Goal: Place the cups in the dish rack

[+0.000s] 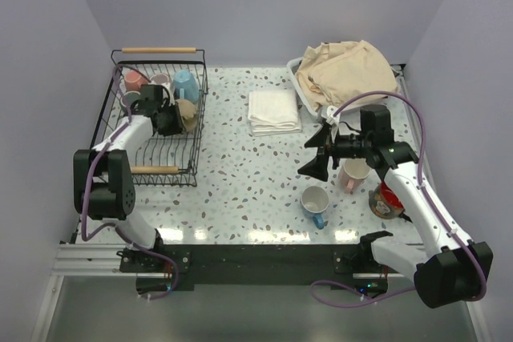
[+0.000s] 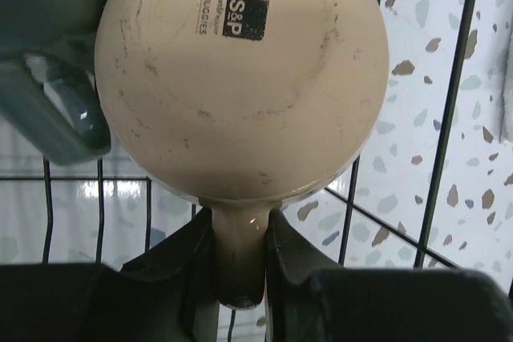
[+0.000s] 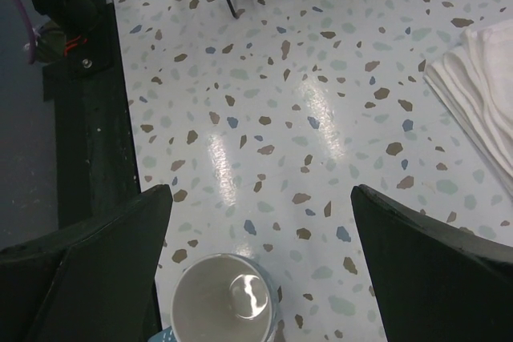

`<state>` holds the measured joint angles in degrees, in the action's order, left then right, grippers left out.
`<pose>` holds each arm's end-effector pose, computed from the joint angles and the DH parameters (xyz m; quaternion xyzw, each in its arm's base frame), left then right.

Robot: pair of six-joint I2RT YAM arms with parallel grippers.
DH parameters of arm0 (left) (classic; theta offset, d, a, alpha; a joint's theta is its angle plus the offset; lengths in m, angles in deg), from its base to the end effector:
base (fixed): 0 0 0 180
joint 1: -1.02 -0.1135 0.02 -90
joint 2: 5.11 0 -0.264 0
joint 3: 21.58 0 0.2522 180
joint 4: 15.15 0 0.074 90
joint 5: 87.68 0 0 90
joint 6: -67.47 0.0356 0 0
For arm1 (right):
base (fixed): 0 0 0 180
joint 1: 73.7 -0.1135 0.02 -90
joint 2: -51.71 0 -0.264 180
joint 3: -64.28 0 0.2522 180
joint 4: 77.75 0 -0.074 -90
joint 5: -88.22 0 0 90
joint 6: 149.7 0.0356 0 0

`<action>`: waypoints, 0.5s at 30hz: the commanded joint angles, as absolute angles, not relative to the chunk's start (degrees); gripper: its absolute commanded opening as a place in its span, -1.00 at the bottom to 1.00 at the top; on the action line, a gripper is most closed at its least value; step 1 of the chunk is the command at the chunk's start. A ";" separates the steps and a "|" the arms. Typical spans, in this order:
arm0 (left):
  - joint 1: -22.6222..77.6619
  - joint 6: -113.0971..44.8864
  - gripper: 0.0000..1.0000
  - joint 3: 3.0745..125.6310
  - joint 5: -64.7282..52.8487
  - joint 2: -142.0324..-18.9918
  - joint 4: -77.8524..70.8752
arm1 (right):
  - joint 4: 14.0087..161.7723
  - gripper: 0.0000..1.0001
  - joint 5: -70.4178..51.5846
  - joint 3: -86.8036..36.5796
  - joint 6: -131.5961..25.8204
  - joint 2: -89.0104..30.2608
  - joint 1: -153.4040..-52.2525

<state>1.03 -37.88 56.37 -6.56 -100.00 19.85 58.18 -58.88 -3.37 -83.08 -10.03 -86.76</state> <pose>0.3511 -0.0056 0.2171 -0.1008 0.9374 -0.1160 0.3124 0.2068 0.0787 0.3143 -0.4455 0.6851 0.3936 0.4211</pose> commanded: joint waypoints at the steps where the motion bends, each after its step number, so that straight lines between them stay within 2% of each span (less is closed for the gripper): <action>1: 3.30 -36.85 -0.89 61.26 -3.13 -101.43 11.01 | 60.27 0.98 -61.01 -3.00 -82.64 -8.76 -86.18; 5: 5.32 -37.29 -0.50 62.76 -1.64 -103.45 11.01 | 60.45 0.98 -61.10 -2.92 -82.55 -8.94 -86.01; 15: 5.68 -37.12 0.04 63.02 2.15 -101.70 13.64 | 60.27 0.98 -60.93 -3.00 -82.64 -8.85 -85.74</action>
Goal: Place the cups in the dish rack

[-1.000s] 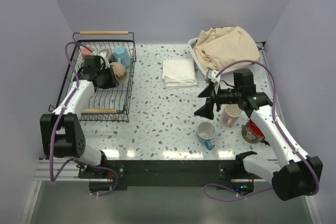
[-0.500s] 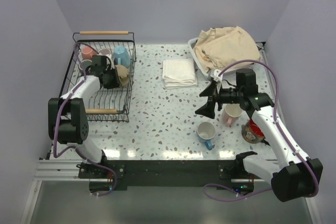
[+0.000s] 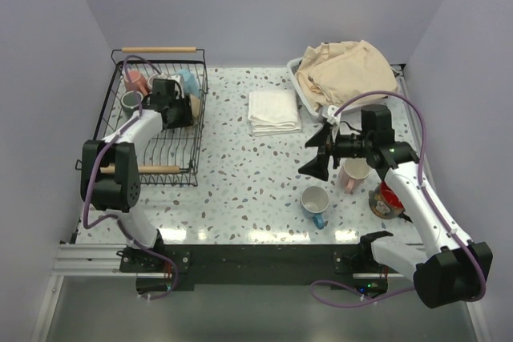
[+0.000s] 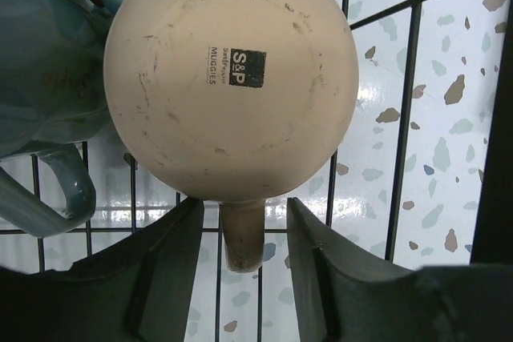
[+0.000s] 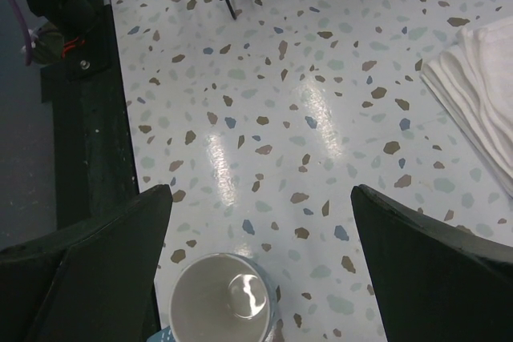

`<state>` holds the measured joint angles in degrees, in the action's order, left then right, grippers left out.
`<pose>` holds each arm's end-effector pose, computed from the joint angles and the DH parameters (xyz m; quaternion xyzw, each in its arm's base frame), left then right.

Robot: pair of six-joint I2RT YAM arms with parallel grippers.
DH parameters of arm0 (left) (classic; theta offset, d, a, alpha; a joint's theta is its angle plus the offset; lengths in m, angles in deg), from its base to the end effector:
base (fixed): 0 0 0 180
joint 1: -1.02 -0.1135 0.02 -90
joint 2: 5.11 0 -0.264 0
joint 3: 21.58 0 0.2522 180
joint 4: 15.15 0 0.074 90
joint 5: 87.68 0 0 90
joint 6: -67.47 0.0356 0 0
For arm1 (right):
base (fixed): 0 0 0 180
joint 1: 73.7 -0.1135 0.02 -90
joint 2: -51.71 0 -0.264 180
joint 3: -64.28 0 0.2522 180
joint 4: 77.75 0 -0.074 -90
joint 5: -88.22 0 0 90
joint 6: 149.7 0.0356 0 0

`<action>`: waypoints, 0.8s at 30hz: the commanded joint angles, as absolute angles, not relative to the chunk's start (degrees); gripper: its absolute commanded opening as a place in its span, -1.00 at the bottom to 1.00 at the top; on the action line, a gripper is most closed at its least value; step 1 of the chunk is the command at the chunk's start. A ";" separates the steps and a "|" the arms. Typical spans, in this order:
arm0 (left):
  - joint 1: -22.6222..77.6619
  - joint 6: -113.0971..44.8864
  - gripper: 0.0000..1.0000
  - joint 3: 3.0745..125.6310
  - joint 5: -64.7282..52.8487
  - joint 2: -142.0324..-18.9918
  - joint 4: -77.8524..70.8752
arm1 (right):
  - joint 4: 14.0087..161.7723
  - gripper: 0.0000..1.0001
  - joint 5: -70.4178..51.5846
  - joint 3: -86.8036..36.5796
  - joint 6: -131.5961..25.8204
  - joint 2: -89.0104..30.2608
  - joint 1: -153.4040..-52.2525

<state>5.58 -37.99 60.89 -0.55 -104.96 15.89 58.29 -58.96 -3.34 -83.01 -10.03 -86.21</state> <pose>0.3772 -0.0319 0.2163 -0.0799 0.9312 -0.0847 0.3454 0.2076 0.0767 0.3143 -0.4421 0.6868 0.3922 0.4232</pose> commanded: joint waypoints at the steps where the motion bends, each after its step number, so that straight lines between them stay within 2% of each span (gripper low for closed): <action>1: 5.68 -36.94 0.08 63.11 2.15 -101.18 13.91 | 60.27 0.98 -60.93 -2.92 -82.64 -8.85 -85.83; 8: 5.50 -34.48 0.19 62.06 4.43 -91.09 16.11 | 58.61 0.98 -59.17 -3.18 -84.66 -8.85 -85.22; 13: 5.06 -35.00 0.43 57.50 4.35 -80.54 15.49 | 56.15 0.98 -53.83 -3.62 -88.70 -7.62 -83.37; 17: 4.80 -36.06 0.54 51.79 2.59 -69.48 15.05 | 51.76 0.98 -45.93 -6.85 -90.81 -7.97 -82.67; 21: 4.62 -37.37 0.81 47.04 0.74 -60.14 14.44 | 41.15 0.98 -34.32 -12.57 -92.48 -8.59 -82.32; 22: 4.54 -38.86 0.97 45.90 0.30 -58.39 14.35 | 39.46 0.98 -31.69 -13.54 -93.09 -8.59 -82.05; 24: 4.45 -39.92 1.00 43.61 -2.59 -53.90 14.52 | 36.04 0.98 -27.38 -15.12 -93.80 -8.41 -79.52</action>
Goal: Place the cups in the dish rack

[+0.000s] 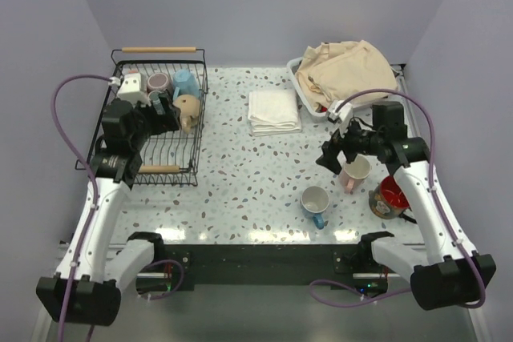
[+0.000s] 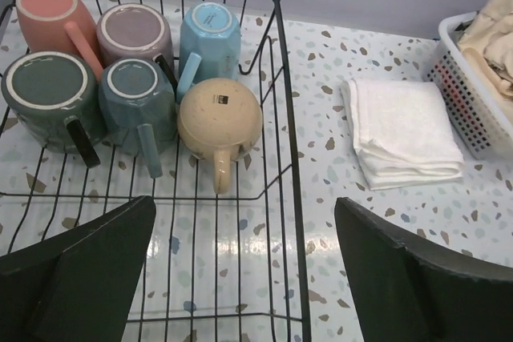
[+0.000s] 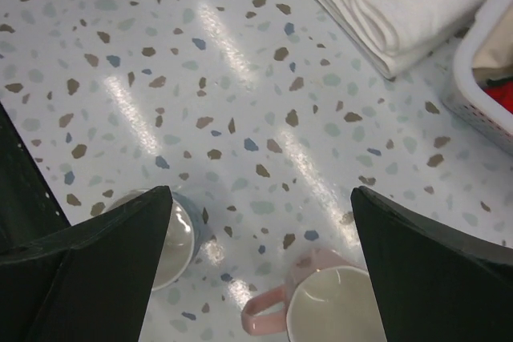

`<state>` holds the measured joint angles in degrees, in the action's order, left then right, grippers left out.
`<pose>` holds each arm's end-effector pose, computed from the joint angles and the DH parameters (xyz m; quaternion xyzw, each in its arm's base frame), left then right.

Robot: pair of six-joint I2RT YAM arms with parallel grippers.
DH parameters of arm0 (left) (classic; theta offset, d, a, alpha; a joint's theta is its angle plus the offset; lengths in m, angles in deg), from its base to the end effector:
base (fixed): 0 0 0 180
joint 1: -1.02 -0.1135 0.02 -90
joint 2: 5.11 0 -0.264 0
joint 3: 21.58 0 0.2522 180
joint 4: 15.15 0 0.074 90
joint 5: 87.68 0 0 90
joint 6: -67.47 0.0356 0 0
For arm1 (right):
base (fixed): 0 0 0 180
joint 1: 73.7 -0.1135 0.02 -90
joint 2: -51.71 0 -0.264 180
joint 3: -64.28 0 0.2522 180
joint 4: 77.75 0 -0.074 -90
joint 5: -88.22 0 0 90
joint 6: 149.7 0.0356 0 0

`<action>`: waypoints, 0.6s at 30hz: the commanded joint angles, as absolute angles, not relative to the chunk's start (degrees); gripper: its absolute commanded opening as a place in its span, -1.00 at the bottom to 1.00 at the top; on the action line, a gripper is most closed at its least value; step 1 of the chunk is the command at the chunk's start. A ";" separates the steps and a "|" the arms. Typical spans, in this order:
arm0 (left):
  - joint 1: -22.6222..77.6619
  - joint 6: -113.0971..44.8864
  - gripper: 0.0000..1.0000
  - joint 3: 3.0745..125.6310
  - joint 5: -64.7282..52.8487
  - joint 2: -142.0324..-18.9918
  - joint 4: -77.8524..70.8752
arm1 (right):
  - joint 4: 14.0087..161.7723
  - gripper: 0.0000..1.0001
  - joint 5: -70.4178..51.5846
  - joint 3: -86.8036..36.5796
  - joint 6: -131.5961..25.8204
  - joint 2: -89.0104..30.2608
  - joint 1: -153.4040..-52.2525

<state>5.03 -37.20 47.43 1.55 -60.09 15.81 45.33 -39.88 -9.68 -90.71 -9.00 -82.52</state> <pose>0.2175 -0.0157 0.3589 -0.0707 0.8004 -0.1019 0.5865 0.2043 0.0539 0.3311 -0.4167 0.7733 0.2229 0.4226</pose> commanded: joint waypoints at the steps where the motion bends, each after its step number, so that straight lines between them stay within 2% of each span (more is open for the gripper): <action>1: 4.45 -41.15 1.00 42.99 -4.08 -52.75 14.70 | 34.97 0.98 -26.66 -15.57 -94.15 -8.50 -78.11; 6: 4.45 -44.84 1.00 39.91 -12.87 -46.77 14.70 | 30.75 0.98 -22.97 -16.89 -95.12 -10.43 -66.61; 11: 4.54 -50.99 0.96 39.29 -25.24 -45.36 14.52 | 30.56 0.97 -20.85 -16.54 -97.75 -14.73 -61.66; 14: 4.62 -53.11 0.93 38.77 -30.18 -44.75 13.73 | 31.27 0.87 -20.85 -16.01 -98.02 -18.16 -61.66; 18: 4.71 -54.95 0.92 37.54 -32.74 -43.08 12.42 | 32.76 0.63 -20.93 -16.01 -98.64 -22.73 -61.66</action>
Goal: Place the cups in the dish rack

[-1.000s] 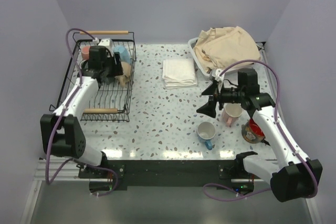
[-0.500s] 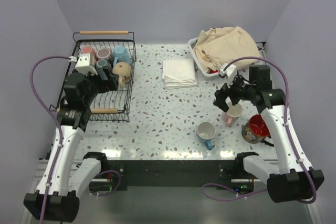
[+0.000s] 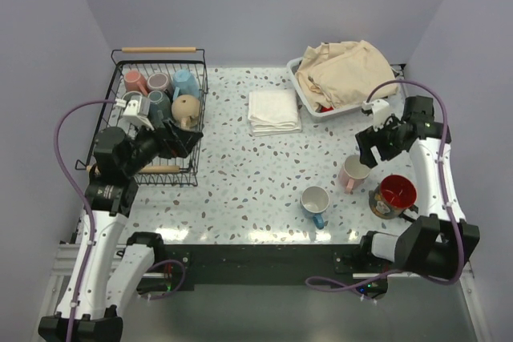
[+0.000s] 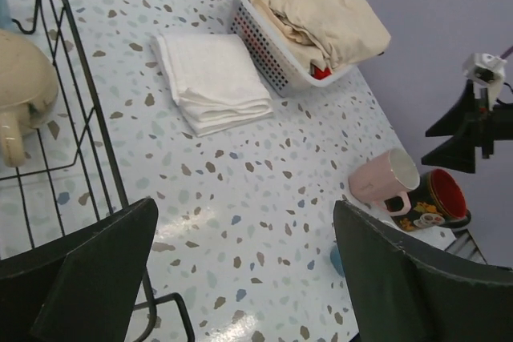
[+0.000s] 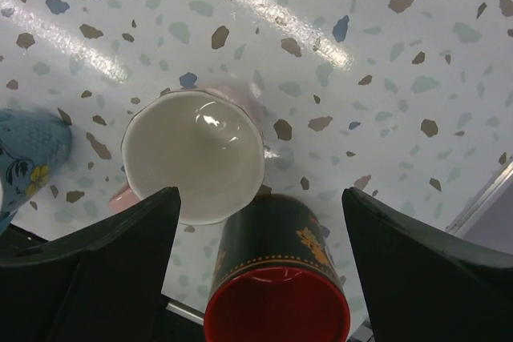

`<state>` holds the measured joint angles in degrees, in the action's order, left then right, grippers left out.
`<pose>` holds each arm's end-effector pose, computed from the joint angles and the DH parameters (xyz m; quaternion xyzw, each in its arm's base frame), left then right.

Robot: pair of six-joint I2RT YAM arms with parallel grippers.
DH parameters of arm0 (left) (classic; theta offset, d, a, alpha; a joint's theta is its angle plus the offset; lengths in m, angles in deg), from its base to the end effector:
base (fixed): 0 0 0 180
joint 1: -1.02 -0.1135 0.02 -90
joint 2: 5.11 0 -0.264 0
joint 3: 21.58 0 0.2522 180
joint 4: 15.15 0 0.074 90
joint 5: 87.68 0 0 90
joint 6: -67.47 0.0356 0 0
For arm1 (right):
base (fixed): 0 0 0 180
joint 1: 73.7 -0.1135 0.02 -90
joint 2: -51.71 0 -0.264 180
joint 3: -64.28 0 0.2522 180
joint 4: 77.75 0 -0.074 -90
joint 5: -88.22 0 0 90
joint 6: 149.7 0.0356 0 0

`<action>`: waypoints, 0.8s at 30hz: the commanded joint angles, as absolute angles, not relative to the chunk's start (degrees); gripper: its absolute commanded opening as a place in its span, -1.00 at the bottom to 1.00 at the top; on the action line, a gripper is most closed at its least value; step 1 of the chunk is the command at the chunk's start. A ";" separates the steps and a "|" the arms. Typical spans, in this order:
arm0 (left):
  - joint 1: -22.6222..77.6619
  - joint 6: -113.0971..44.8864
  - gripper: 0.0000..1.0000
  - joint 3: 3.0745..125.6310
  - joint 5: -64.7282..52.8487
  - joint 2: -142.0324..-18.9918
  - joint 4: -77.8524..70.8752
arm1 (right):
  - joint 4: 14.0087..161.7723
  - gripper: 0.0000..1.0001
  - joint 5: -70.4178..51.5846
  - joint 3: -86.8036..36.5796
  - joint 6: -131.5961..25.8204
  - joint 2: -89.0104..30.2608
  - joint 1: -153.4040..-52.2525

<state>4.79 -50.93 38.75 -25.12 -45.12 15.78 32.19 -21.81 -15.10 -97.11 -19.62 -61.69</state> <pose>0.1567 -0.0268 0.3514 -0.0114 0.7626 -0.3473 0.5456 0.2330 -0.0371 0.3040 -0.2511 0.9229 0.0537 0.2869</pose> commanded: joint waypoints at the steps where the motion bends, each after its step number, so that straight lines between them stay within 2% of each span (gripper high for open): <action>1: 4.80 -55.83 0.92 36.93 -33.09 -42.73 11.98 | 32.85 0.60 -21.46 -16.10 -98.64 -23.78 -61.75; 8: 5.76 -59.35 0.89 34.55 -36.26 -41.76 8.12 | 35.04 0.26 -23.22 -15.49 -98.20 -29.85 -62.62; 13: 8.57 -63.29 0.86 32.53 -36.97 -41.93 4.25 | 37.94 -0.06 -23.92 -12.33 -97.32 -31.26 -64.38; 14: 9.27 -64.00 0.86 32.09 -36.88 -42.02 2.33 | 38.56 -0.19 -24.36 -11.54 -97.32 -31.35 -64.47; 19: 15.25 -67.26 0.81 29.54 -35.04 -43.69 -0.51 | 39.97 -0.58 -25.15 -9.77 -97.93 -32.32 -64.47; 22: 17.98 -69.45 0.79 28.75 -34.25 -44.74 -5.33 | 39.88 -0.93 -26.03 -10.12 -98.90 -31.88 -64.47; 24: 20.43 -71.12 0.78 28.75 -33.63 -45.70 -7.88 | 38.83 -1.00 -26.91 -10.91 -99.16 -30.65 -64.47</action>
